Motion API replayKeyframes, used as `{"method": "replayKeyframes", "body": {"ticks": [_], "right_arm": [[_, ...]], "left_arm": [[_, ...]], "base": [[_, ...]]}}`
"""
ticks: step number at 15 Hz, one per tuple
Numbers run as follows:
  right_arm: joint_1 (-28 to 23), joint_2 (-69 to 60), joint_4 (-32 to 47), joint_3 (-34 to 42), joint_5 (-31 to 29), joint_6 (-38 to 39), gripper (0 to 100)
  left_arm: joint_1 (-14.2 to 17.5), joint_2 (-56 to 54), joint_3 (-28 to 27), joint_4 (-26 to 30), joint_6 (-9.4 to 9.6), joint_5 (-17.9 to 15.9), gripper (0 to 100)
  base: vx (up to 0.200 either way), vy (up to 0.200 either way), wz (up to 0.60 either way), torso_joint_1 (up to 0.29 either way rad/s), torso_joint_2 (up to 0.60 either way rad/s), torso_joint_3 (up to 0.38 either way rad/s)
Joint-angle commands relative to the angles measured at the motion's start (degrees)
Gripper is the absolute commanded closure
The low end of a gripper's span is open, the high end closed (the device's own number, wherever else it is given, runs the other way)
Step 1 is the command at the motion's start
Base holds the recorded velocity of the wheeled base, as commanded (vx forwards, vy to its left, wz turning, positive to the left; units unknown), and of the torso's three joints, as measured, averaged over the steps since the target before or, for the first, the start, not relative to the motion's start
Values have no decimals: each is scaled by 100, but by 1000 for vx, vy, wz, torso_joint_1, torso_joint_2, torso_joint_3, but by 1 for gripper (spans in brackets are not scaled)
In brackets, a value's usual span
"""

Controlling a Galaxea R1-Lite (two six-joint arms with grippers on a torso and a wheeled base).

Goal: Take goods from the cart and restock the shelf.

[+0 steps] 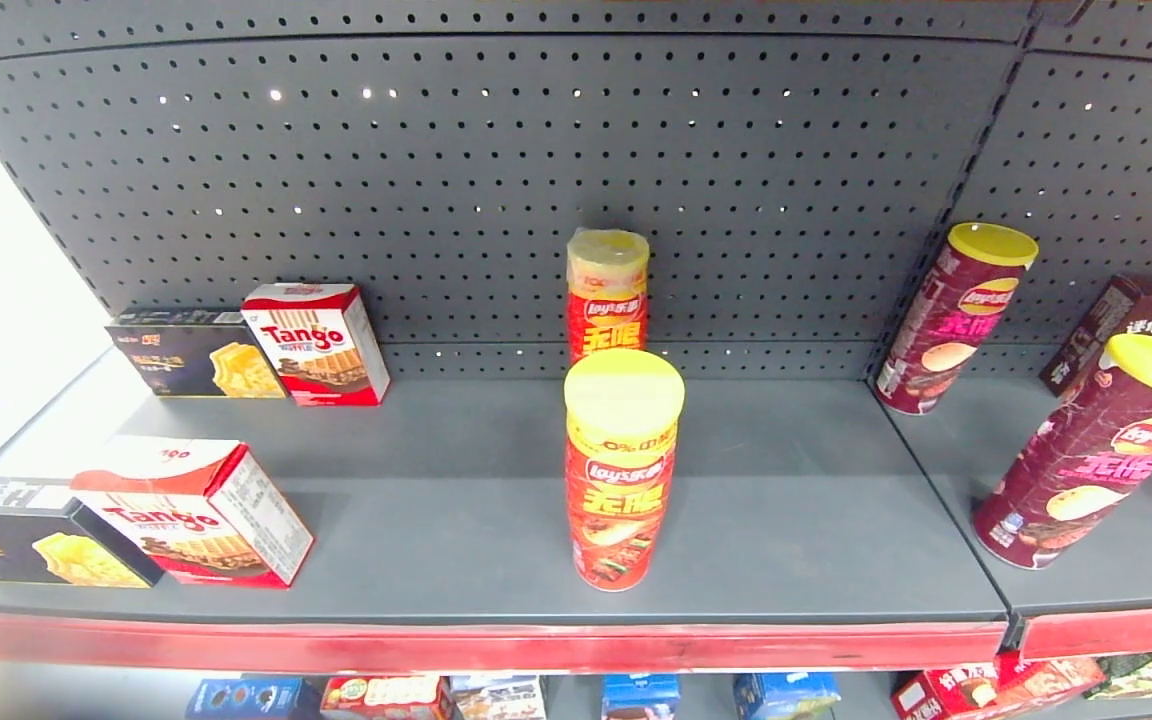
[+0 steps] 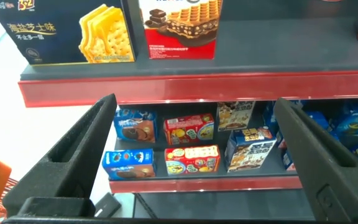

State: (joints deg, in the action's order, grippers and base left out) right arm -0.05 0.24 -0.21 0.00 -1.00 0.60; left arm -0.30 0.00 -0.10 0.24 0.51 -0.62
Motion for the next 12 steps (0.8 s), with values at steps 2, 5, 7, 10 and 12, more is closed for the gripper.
{"method": "replayKeyframes", "body": {"ticks": [2,5,7,10,12], "right_arm": [[-4,11,3,0,3,2,0],[-4,11,-6,0,3,2,0],[-4,11,3,0,3,2,0],[-4,11,-6,0,-6,2,0],[-4,11,-6,0,3,2,0]], "left_arm": [[-5,0,1,2,-7,1,0],[-5,0,1,2,-7,9,0],[-5,0,1,2,-16,18,0],[-5,0,1,2,-16,9,0],[-5,0,1,2,-7,9,0]], "base": [[0,0,0,0,0,0],[0,0,0,0,0,0],[0,0,0,0,0,0],[-67,0,0,2,1,1],[-100,0,0,-1,4,1]]}}
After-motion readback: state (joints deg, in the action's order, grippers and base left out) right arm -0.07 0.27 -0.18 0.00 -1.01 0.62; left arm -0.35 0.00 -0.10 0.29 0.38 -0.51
